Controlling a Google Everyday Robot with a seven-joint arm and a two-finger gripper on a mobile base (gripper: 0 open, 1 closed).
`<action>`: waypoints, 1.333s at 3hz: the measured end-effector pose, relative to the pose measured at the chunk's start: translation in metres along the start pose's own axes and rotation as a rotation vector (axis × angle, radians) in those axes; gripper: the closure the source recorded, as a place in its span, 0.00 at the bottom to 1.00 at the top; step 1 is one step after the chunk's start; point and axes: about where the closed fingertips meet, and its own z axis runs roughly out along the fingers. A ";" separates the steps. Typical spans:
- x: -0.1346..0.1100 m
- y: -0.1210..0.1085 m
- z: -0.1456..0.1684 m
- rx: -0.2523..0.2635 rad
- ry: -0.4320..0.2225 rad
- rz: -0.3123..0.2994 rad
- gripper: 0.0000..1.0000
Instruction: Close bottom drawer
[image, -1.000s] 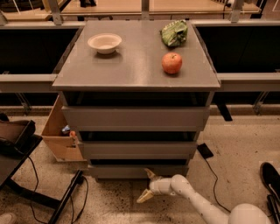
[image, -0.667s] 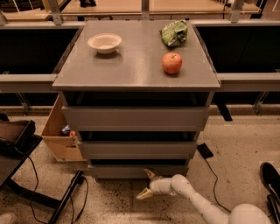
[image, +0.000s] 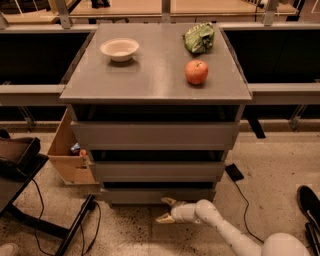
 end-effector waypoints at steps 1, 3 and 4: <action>-0.002 0.006 -0.003 0.003 0.005 -0.007 0.11; 0.042 -0.036 -0.134 0.161 0.310 -0.186 0.38; 0.012 -0.053 -0.167 0.163 0.405 -0.399 0.61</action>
Offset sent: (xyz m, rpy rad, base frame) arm -0.1344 -0.0512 0.0608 -0.2915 0.0091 -0.0172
